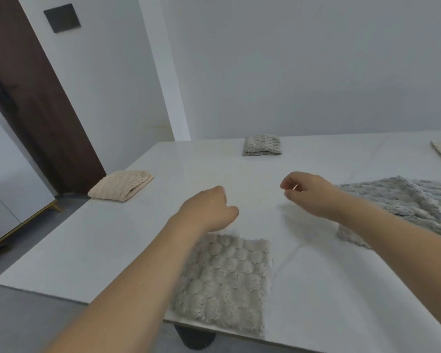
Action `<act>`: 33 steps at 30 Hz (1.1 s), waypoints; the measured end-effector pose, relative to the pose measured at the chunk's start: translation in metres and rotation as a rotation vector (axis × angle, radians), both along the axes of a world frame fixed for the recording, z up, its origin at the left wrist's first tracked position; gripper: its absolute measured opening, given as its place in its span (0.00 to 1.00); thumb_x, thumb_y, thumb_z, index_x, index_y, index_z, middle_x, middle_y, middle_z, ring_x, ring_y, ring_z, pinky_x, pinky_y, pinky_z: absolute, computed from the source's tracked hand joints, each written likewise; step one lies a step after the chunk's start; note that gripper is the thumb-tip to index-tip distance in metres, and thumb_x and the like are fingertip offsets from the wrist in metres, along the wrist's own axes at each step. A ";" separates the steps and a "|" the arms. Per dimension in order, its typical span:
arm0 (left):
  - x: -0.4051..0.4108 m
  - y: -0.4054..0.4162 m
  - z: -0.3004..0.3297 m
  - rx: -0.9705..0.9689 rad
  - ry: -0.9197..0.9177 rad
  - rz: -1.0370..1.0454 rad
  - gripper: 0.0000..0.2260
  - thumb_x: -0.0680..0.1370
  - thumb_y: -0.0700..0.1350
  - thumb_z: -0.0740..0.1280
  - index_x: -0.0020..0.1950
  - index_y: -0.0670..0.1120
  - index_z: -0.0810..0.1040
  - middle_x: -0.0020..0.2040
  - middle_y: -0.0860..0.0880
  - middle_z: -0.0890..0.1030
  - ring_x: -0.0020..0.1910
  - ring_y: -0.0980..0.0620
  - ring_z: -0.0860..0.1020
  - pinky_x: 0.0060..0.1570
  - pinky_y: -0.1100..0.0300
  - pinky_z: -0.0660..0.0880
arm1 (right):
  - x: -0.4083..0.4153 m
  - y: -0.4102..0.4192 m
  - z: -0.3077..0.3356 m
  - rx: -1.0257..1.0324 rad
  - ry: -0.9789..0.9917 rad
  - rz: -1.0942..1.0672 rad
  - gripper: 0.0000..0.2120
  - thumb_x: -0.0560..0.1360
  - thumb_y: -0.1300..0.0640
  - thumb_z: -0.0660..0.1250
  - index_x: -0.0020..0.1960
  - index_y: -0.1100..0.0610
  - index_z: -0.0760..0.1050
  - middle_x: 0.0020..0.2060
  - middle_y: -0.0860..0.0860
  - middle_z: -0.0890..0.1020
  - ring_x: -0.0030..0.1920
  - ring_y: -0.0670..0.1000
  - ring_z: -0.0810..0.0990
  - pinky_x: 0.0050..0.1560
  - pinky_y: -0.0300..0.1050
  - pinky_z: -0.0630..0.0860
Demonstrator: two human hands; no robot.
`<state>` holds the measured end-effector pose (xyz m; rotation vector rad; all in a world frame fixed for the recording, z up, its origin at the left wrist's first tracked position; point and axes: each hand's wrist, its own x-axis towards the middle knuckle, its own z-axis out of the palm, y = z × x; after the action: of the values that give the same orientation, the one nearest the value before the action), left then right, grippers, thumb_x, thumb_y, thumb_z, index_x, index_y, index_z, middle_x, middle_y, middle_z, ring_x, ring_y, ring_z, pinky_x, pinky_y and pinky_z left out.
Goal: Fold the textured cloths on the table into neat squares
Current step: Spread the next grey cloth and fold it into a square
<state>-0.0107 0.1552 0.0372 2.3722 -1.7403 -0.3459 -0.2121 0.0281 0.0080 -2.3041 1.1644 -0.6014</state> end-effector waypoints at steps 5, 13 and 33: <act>-0.044 -0.064 -0.005 0.017 0.138 -0.113 0.13 0.78 0.52 0.61 0.59 0.49 0.73 0.55 0.53 0.76 0.52 0.52 0.76 0.49 0.57 0.73 | -0.056 -0.056 0.014 -0.013 0.165 -0.123 0.15 0.79 0.60 0.57 0.63 0.54 0.73 0.59 0.49 0.76 0.54 0.50 0.73 0.51 0.41 0.68; -0.133 -0.170 -0.025 0.066 0.239 -0.196 0.07 0.79 0.51 0.61 0.48 0.49 0.71 0.46 0.50 0.72 0.42 0.49 0.70 0.44 0.56 0.66 | -0.136 -0.128 0.008 0.174 0.671 -0.199 0.22 0.73 0.58 0.55 0.67 0.55 0.69 0.65 0.54 0.74 0.62 0.57 0.76 0.62 0.55 0.74; -0.115 -0.189 0.000 -0.571 0.853 0.168 0.10 0.79 0.35 0.57 0.49 0.51 0.69 0.40 0.46 0.75 0.28 0.52 0.70 0.24 0.63 0.65 | -0.146 -0.155 0.003 -0.022 -0.021 -0.079 0.15 0.75 0.50 0.65 0.37 0.58 0.65 0.32 0.52 0.71 0.34 0.54 0.69 0.35 0.47 0.62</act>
<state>-0.1255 -0.0340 0.0371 1.5842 -1.0426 -0.6149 -0.3582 -0.1272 0.0108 -2.2739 1.2492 -0.6687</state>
